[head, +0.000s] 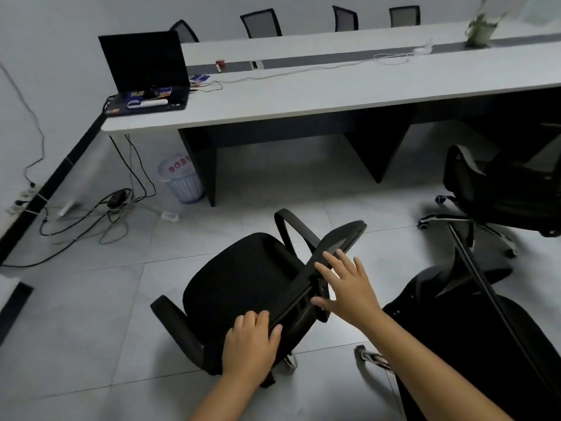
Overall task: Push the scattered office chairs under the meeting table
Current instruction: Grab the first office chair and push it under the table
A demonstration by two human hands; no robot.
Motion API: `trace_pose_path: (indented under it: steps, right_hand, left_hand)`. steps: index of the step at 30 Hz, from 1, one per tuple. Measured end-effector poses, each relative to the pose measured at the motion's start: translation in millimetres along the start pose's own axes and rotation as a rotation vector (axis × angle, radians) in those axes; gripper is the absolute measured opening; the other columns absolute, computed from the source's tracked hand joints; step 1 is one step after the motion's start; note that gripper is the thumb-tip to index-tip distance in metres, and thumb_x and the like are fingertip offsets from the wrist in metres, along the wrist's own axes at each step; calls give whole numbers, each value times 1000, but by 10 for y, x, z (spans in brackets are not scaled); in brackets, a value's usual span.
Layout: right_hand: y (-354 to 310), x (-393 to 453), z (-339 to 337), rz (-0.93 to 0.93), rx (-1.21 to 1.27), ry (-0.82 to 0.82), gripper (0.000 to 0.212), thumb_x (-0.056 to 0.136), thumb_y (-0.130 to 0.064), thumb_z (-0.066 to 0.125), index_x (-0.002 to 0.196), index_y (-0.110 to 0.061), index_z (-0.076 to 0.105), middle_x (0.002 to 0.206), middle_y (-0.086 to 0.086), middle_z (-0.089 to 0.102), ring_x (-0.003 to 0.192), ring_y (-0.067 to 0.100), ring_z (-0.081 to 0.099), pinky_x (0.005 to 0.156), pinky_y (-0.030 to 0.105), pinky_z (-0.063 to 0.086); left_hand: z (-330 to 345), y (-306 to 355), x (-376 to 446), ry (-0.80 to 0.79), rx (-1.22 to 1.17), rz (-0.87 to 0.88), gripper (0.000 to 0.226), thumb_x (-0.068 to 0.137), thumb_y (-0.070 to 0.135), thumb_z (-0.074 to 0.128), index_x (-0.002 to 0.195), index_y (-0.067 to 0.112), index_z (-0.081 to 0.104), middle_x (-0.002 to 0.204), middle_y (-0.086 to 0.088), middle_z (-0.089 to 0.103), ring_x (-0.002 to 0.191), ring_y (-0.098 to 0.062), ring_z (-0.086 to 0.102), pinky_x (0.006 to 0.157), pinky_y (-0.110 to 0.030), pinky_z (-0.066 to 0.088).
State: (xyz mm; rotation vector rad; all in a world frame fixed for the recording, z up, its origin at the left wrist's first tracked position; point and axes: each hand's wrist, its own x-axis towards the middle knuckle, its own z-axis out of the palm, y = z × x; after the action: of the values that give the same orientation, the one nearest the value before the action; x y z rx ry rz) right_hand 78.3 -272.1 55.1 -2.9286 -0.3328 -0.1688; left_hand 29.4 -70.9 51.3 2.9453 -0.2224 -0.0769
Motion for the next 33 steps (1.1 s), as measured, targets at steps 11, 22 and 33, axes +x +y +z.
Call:
trace_pose_path:
  steps: [11,22,33]
  right_hand:
    - [-287,485,449,-243,-83,326,67,79,-74,8,65,-17,41,52,-2,52,47,17,49,55,22,27]
    - [-706,1435,747,-132,-213,388,62,82,-70,22,60,-16,40,48,1,48,43,18,44,47,24,31]
    - [-602,2506,877,-87,-255,446,66,82,-70,25,53,-14,44,47,3,46,43,20,42,53,28,24]
  left_hand:
    - [-24,-945,266,206,174,213,49,76,56,29,72,30,70,56,14,60,48,-3,55,34,-12,37]
    - [-212,-1968,1538,231,186,429,45,72,58,35,63,26,65,53,10,57,46,-6,52,38,-16,40]
    - [-272,-2333,2728,375,135,557,63,92,55,16,62,24,62,49,9,55,43,-7,51,38,-16,39]
